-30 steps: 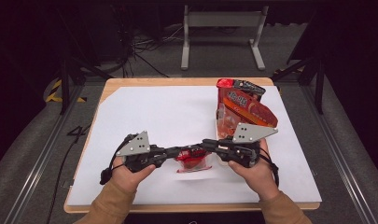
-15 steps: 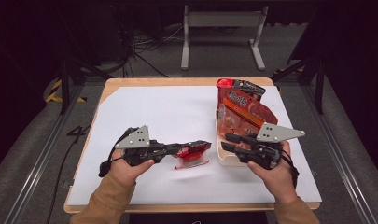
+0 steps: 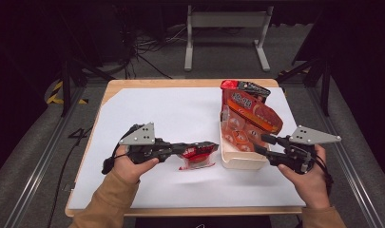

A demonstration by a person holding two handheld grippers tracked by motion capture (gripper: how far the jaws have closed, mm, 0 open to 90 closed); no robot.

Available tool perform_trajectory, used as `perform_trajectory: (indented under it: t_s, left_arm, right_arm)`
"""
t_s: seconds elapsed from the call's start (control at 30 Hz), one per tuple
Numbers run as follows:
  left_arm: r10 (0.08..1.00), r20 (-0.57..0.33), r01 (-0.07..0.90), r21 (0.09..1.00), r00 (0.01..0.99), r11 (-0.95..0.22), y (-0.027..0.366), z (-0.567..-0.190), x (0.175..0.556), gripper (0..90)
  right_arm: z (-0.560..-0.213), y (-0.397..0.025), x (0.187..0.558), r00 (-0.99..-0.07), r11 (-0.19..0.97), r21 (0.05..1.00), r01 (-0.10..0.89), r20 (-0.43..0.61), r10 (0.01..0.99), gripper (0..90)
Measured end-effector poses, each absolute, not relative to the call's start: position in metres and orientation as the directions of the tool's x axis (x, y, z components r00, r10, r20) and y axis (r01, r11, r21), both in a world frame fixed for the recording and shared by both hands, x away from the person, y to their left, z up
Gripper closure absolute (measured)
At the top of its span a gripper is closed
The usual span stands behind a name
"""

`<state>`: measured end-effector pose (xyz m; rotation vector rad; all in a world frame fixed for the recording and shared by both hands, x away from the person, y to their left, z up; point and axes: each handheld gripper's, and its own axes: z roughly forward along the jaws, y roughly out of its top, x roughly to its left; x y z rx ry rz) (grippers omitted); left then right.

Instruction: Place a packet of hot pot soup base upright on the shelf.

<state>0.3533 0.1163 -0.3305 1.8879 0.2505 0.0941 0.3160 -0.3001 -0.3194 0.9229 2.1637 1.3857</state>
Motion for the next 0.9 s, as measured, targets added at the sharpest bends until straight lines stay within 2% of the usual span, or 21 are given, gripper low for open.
perform_trajectory:
  t_s: [0.53,0.7,0.9]
  left_arm:
    - [0.203,-0.023,0.088,0.945,0.979,-0.316,0.097,-0.304,0.363,89.7]
    - [0.202,-0.018,0.082,0.946,0.979,-0.313,0.092,-0.297,0.368,89.7]
    - [0.205,-0.008,0.074,0.947,0.979,-0.313,0.086,-0.289,0.373,89.6]
  right_arm:
    - [-0.332,-0.348,0.32,-0.603,0.29,0.864,0.412,0.019,0.797,47.5]
    - [-0.338,-0.36,0.325,-0.554,0.265,0.85,0.456,0.038,0.832,47.4]
    - [-0.348,-0.372,0.332,-0.507,0.23,0.842,0.488,0.059,0.86,43.0]
